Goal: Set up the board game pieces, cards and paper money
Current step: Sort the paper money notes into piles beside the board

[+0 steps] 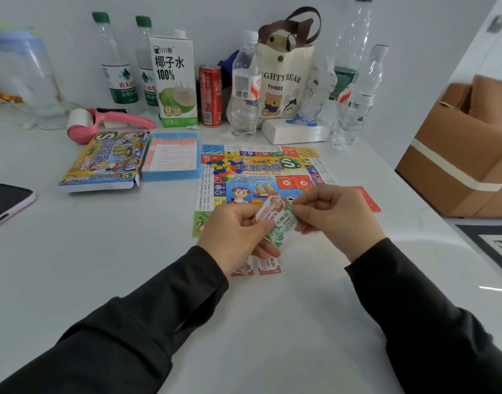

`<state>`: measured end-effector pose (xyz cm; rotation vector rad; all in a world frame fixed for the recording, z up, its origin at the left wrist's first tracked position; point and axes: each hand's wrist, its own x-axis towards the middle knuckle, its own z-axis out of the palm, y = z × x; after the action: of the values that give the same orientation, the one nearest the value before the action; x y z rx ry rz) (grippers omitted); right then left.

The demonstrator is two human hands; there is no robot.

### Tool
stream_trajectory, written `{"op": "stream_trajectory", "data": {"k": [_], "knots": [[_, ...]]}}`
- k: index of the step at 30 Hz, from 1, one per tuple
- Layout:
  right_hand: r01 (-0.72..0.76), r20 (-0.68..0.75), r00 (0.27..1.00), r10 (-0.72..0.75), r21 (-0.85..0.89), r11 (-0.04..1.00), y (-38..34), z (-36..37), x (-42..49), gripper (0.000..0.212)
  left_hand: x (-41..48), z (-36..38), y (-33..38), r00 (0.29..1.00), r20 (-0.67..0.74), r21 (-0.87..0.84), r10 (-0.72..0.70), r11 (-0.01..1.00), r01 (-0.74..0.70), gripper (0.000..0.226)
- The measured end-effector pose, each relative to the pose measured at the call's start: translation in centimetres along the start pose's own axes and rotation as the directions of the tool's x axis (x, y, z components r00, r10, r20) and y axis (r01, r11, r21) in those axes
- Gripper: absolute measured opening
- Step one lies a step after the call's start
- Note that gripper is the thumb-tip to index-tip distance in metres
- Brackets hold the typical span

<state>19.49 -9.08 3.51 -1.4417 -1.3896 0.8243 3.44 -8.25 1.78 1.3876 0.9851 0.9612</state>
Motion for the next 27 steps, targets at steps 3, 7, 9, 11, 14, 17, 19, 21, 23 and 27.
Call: {"op": "stream_trajectory", "data": {"k": [3,7,9,11,14,17,19,21,23,27], "knots": [[0.227,-0.112,0.959,-0.260,-0.245,0.942,-0.3,0.4,-0.2,0.030,-0.2,0.1,0.2,0.999,0.038,-0.018,-0.026,0.999,0.027,0.022],[0.374,-0.086,0.897,-0.434,-0.379,0.847,0.2,1.1,-0.5,0.019,-0.4,0.4,0.4,0.997,0.069,-0.023,-0.036,0.999,0.037,0.018],[0.413,-0.085,0.868,-0.488,-0.421,0.808,0.5,1.4,-0.5,0.016,-0.5,0.4,0.5,0.997,0.067,-0.030,-0.037,0.999,0.039,0.016],[0.438,-0.095,0.847,-0.524,-0.434,0.787,0.7,1.4,-0.4,0.017,-0.4,0.4,0.5,0.997,0.062,-0.051,-0.047,0.997,0.050,0.018],[0.451,-0.108,0.831,-0.545,-0.444,0.774,0.7,1.4,-0.4,0.018,-0.4,0.3,0.6,0.996,0.048,-0.079,-0.071,0.994,0.074,0.019],[0.443,-0.108,0.832,-0.545,-0.462,0.768,0.8,1.6,-0.6,0.019,-0.3,0.2,0.7,0.996,0.035,-0.088,-0.084,0.992,0.087,0.020],[0.417,-0.105,0.848,-0.519,-0.472,0.777,0.8,1.6,-0.6,0.021,-0.3,0.2,0.8,0.996,0.035,-0.075,-0.077,0.994,0.079,0.022],[0.390,-0.083,0.871,-0.485,-0.484,0.783,0.8,1.6,-0.5,0.020,-0.4,0.2,0.7,0.997,0.038,-0.061,-0.067,0.996,0.070,0.023],[0.396,-0.063,0.872,-0.485,-0.492,0.776,0.8,1.6,-0.6,0.018,-0.5,0.2,0.7,0.997,0.036,-0.060,-0.064,0.996,0.066,0.022],[0.431,-0.056,0.852,-0.521,-0.490,0.758,0.7,1.7,-0.7,0.017,-0.4,0.2,0.8,0.997,0.022,-0.082,-0.070,0.994,0.072,0.021]]}}
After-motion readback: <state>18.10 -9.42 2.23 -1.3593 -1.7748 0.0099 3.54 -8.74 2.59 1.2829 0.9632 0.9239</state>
